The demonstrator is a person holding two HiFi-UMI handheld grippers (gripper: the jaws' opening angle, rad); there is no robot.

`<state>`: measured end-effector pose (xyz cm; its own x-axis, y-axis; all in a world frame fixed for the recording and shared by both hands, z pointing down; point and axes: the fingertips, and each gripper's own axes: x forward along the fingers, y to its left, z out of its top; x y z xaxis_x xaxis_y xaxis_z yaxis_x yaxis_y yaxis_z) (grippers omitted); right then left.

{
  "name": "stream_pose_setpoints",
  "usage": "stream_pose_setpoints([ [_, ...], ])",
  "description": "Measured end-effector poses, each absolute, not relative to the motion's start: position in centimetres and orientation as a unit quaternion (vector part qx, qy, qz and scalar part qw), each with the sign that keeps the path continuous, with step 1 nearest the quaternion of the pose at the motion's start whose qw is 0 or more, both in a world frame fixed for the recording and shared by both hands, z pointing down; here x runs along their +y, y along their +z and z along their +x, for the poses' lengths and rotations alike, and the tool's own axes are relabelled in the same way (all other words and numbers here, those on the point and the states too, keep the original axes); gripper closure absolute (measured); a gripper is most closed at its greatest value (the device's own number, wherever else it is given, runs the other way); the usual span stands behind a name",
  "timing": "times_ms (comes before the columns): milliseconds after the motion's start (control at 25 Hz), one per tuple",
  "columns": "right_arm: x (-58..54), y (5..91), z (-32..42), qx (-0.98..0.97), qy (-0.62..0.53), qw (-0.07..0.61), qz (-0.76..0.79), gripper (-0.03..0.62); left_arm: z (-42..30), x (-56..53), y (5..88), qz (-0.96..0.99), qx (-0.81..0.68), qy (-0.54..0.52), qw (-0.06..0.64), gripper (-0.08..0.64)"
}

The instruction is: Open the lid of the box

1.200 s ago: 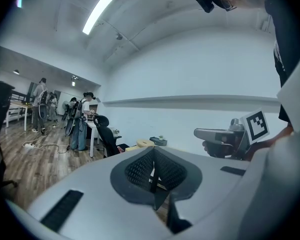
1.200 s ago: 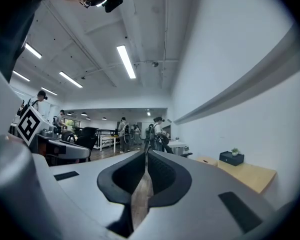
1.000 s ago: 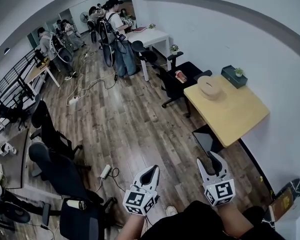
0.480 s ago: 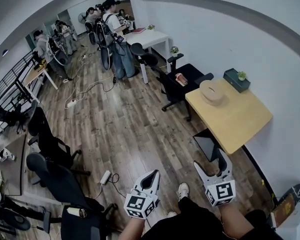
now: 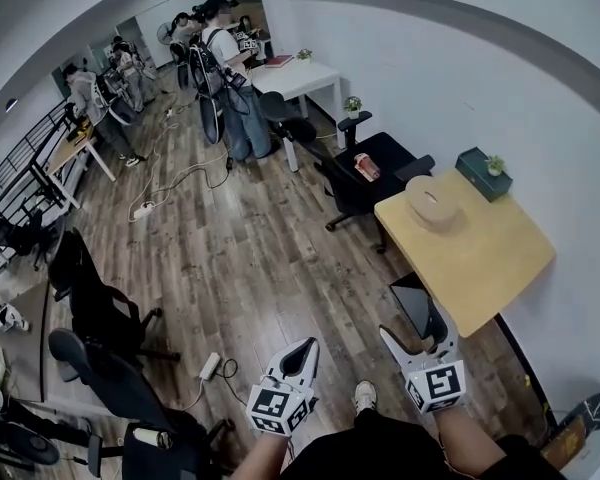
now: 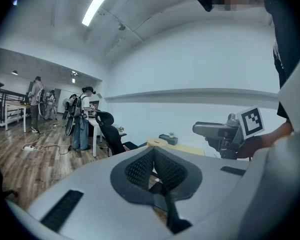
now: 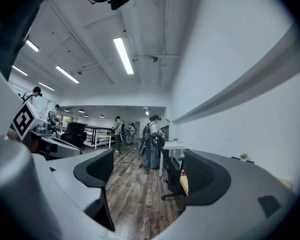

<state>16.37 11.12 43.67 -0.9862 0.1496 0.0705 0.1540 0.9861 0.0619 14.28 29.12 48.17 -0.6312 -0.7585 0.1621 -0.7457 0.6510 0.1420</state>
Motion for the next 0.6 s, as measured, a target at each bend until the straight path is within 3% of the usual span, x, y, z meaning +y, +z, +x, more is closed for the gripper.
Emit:
stream_pose_setpoints([
  [600, 3.2, 43.7, 6.7, -0.995, -0.022, 0.035, -0.093, 0.149, 4.8, 21.0, 48.0, 0.414, -0.904, -0.023, 0.105, 0.541],
])
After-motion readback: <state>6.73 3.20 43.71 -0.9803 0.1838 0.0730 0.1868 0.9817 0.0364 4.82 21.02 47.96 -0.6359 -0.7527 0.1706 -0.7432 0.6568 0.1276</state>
